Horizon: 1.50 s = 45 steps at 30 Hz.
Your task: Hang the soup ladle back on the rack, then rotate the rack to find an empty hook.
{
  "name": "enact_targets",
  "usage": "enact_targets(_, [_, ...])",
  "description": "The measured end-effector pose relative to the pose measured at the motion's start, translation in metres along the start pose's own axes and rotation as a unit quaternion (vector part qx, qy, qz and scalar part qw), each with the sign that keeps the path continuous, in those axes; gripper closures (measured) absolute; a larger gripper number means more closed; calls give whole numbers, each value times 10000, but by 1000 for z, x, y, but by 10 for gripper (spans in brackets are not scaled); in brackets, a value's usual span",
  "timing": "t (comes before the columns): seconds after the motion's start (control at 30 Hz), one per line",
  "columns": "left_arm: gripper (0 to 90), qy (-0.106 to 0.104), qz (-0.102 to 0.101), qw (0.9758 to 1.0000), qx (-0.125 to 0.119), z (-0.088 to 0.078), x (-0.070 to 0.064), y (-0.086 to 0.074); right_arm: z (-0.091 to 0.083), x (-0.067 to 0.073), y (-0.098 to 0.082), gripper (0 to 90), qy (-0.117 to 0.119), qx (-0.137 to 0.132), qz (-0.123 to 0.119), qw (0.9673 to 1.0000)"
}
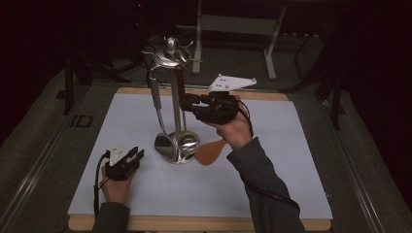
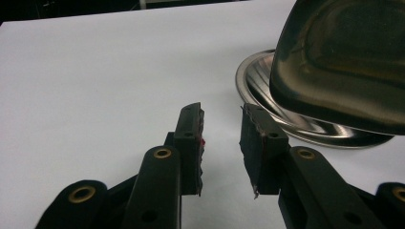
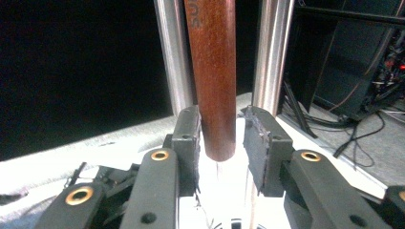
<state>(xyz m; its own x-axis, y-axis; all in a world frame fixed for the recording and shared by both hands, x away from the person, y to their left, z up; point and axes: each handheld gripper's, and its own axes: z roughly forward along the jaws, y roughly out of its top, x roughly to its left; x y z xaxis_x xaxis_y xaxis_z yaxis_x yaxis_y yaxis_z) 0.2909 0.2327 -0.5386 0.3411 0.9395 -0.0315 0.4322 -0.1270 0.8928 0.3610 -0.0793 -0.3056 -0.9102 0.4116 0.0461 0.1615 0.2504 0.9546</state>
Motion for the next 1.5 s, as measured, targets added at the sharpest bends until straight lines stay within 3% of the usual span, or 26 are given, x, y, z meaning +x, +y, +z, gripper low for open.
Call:
enact_targets(0.1, [696, 5, 5, 10000, -1, 0, 0, 0, -2, 2, 0, 666, -123, 213, -245, 9994])
enact_targets(0.23, [696, 12, 13, 10000, 2, 0, 0, 0, -4, 2, -1, 660, -134, 298, -310, 9990])
enact_targets(0.43, [696, 18, 24, 10000, 8, 0, 0, 0, -8, 4, -2, 652, -246, 560, -600, 9963])
enact_targets(0.9, [706, 56, -65, 9999, -120, -3, 1, -1, -17, 1, -12, 645, -323, 900, -735, 9927])
enact_targets(1.1, [787, -44, -202, 9986, -491, -15, -2, 7, -21, -8, -24, 626, -474, 1101, -681, 9905])
enact_targets(1.27, [890, -223, -202, 9946, -993, -32, -10, 25, -24, -14, -35, 607, -632, 1292, -671, 9873])
enact_targets(1.5, [899, -520, -274, 9812, -1838, -60, -22, 66, -29, -17, -52, 589, -753, 1463, -614, 9845])
